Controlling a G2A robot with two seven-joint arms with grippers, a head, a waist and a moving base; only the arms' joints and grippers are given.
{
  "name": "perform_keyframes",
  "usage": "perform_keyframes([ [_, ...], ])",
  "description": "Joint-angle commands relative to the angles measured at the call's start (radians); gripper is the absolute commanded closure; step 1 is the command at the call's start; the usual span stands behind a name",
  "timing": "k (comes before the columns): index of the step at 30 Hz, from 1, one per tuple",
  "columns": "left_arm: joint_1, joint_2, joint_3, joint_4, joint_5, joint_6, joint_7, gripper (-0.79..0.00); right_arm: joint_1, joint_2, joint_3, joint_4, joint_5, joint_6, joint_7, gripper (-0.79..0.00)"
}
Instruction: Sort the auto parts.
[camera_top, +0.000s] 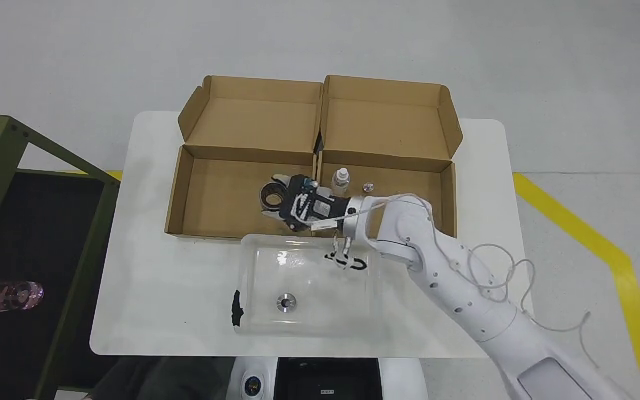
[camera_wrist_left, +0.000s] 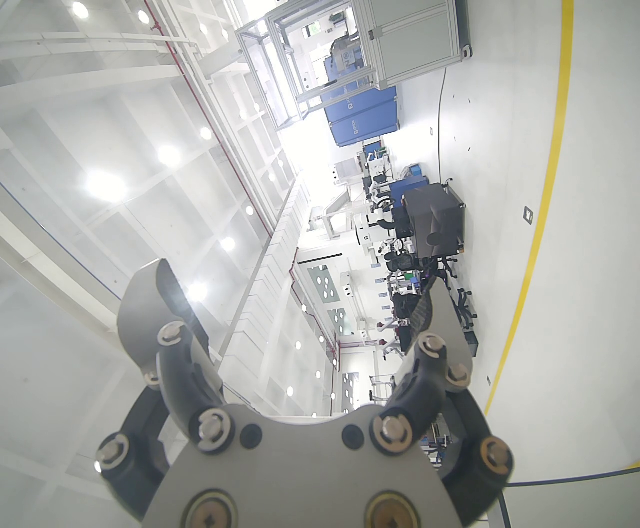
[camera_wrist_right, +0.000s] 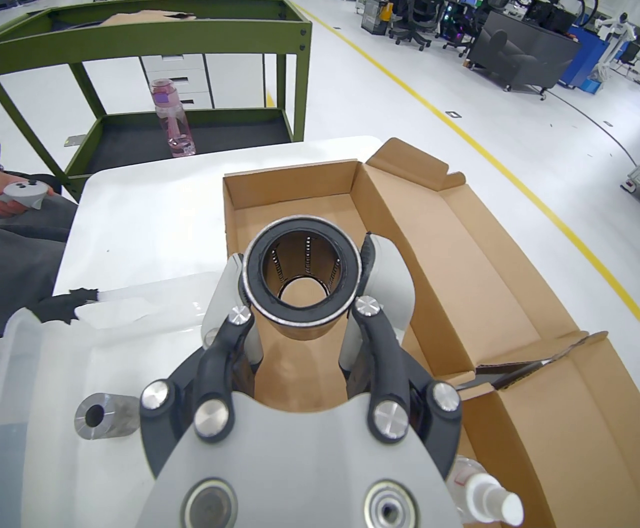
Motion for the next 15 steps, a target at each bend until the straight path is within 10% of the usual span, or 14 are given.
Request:
perform_keyframes([
  [1, 0.000, 0.000, 0.000, 0.000, 0.000, 0.000, 0.000, -0.785, 0.022, -0.008, -0.007, 0.029, 0.001, 0.016, 0.005, 0.000],
  [15, 0.000, 0.000, 0.000, 0.000, 0.000, 0.000, 0.000, -0.785, 0.143, -0.071, -0.071, 0.219, 0.005, 0.108, 0.034, 0.000],
])
